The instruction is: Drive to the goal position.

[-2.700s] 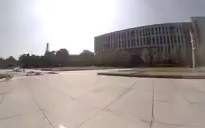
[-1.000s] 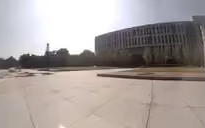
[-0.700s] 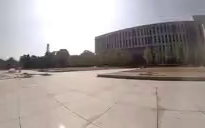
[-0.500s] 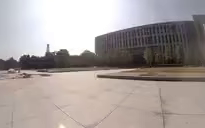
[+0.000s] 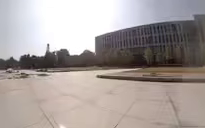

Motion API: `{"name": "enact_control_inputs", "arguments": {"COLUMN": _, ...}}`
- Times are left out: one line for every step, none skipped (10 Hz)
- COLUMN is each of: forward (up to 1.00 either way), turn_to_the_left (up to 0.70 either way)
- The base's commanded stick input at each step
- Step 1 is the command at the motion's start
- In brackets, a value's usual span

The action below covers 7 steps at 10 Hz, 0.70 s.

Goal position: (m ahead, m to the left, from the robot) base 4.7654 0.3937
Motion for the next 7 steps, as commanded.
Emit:
{"name": "enact_control_inputs", "arguments": {"forward": 0.70, "turn_to_the_left": 0.00}}
{"name": "enact_control_inputs", "arguments": {"forward": 0.70, "turn_to_the_left": 0.00}}
{"name": "enact_control_inputs", "arguments": {"forward": 0.70, "turn_to_the_left": 0.00}}
{"name": "enact_control_inputs", "arguments": {"forward": 0.70, "turn_to_the_left": 0.00}}
{"name": "enact_control_inputs", "arguments": {"forward": 0.70, "turn_to_the_left": 0.00}}
{"name": "enact_control_inputs", "arguments": {"forward": 0.70, "turn_to_the_left": 0.00}}
{"name": "enact_control_inputs", "arguments": {"forward": 0.70, "turn_to_the_left": 0.00}}
